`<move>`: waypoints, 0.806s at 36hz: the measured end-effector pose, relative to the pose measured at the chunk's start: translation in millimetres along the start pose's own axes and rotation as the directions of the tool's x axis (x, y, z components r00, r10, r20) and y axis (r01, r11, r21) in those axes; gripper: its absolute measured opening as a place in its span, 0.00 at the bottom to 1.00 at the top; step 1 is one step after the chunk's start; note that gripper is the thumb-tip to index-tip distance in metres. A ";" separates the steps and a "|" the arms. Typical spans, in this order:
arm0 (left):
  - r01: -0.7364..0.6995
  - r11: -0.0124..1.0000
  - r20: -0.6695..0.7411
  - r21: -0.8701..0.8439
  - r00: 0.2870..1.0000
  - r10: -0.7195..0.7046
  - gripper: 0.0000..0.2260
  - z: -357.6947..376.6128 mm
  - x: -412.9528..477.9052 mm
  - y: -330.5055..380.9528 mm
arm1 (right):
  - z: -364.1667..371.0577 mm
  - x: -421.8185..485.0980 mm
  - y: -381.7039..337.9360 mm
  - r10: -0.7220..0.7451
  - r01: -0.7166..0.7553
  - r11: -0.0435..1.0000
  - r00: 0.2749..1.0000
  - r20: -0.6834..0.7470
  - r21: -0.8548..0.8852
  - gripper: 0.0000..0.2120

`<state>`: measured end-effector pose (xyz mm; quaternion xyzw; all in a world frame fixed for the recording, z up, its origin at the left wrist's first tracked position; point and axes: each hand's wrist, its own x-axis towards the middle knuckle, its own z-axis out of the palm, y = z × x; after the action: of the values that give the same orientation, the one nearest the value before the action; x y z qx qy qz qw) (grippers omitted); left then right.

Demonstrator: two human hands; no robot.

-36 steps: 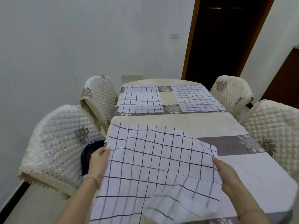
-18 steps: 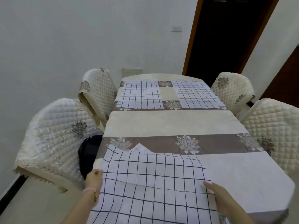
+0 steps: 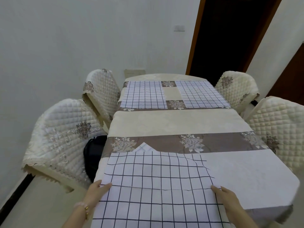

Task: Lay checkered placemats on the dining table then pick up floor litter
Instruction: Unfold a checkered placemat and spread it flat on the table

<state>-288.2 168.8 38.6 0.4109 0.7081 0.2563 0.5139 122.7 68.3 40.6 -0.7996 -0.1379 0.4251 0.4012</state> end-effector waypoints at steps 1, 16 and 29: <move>-0.010 1.000 0.009 -0.005 1.000 0.010 0.09 -0.8 -5.5 0.5 | -0.8 -2.3 -1.4 -0.006 0.006 1.000 1.000 -0.011 -0.001 0.22; -0.295 0.937 -0.011 -0.189 0.955 0.298 0.04 -33.9 -40.2 36.9 | -29.4 -31.3 -38.1 -0.231 0.231 0.970 0.973 -0.019 0.071 0.11; -0.396 0.872 -0.152 -0.288 0.918 0.367 0.08 -47.7 -67.8 43.6 | -29.1 -43.8 -65.7 -0.342 0.332 0.932 0.938 0.051 0.147 0.05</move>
<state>-310.0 137.5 124.1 0.4435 0.5862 0.4804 0.4785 127.3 70.4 124.7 -0.7180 -0.2586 0.3885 0.5164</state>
